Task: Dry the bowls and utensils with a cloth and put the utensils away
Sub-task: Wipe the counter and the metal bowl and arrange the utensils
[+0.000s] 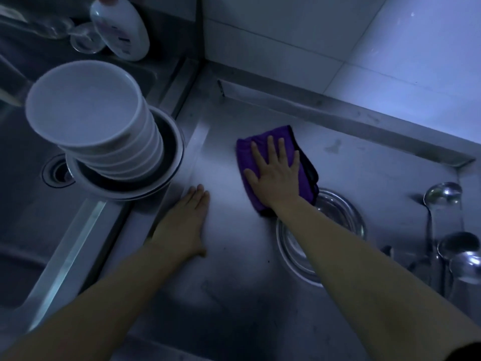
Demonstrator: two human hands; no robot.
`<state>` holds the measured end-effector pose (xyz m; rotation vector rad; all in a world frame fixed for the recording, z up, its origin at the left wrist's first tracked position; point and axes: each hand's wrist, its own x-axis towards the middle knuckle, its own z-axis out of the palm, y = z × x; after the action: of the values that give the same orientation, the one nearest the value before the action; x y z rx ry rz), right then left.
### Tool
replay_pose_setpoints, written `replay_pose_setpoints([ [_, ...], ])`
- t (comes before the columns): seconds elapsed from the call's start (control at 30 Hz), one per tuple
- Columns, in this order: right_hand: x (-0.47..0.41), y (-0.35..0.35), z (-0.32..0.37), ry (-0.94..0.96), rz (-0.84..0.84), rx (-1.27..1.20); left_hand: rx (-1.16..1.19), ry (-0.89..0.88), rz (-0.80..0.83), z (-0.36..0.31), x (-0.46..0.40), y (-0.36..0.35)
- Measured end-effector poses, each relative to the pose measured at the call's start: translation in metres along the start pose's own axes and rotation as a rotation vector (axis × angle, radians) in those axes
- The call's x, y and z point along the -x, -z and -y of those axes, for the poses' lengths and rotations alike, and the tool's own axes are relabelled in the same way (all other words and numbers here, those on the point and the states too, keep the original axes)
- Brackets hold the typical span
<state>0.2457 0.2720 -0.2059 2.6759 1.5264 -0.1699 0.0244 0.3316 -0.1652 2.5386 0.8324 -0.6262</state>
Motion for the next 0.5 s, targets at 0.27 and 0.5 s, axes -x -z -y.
replay_pose_setpoints([
  [0.27,0.116,-0.011,0.052,0.267,0.041,-0.003,-0.010,0.067,-0.346,-0.001,0.051,-0.022],
  [0.5,0.209,-0.024,0.058,0.478,0.041,-0.041,0.035,0.081,-0.242,0.002,0.077,-0.043],
])
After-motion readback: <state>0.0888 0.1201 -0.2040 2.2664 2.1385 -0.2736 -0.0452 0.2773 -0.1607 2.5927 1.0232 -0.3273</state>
